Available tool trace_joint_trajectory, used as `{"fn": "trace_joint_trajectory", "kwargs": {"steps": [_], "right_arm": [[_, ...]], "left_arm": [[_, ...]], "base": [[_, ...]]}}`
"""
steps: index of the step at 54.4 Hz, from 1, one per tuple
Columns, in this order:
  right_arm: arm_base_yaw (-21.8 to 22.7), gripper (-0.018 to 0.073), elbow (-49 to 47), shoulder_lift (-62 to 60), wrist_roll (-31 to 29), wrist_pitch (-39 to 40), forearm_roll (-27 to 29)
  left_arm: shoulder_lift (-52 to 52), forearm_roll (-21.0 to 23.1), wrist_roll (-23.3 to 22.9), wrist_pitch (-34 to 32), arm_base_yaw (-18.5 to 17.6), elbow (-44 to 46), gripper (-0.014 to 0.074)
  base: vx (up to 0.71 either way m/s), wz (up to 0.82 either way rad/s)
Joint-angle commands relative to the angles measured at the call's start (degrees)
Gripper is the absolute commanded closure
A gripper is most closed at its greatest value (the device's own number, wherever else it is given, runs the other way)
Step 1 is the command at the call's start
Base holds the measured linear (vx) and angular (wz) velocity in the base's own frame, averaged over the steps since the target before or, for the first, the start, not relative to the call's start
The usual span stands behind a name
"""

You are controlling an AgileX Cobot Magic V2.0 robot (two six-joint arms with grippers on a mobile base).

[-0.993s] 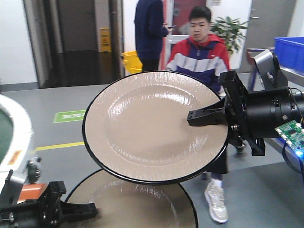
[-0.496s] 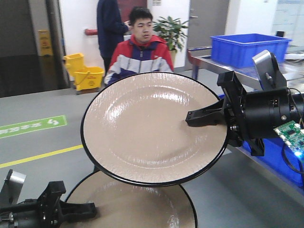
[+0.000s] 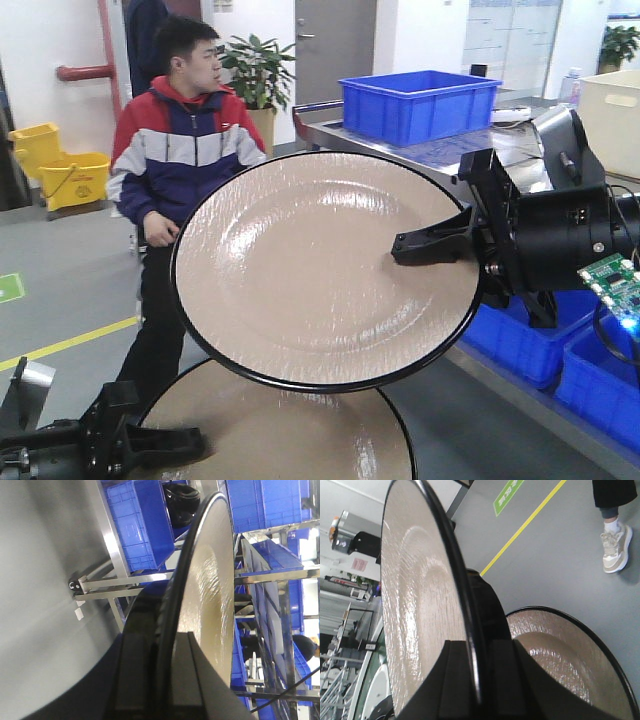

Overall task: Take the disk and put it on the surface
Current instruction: 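Drive the base away from the conveyor carrying both plates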

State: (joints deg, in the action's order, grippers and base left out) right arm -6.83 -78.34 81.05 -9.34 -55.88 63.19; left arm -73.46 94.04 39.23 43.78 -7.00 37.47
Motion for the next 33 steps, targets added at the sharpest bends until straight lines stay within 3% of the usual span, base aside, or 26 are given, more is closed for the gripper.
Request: {"fn": "trace_joint_trajectory", "kwargs": {"steps": [1,15,33], "right_arm": [[0.08,0.0564,-2.33,-2.33,-0.1,2.31,6.84],[0.08,0.0564,-2.33,-2.33,-0.1,2.31,6.91],[0.08,0.0564,-2.33,-2.33,-0.1,2.31,6.85]], "left_arm": [[1.94,8.19,-0.78,3.99,-0.36,1.88,0.0595],[1.94,8.19,-0.78,3.99,-0.36,1.88,0.0595],[1.94,8.19,-0.78,3.99,-0.36,1.88,0.0595]], "base": [[0.26,-0.26],[0.29,-0.15],[0.36,0.09]]}}
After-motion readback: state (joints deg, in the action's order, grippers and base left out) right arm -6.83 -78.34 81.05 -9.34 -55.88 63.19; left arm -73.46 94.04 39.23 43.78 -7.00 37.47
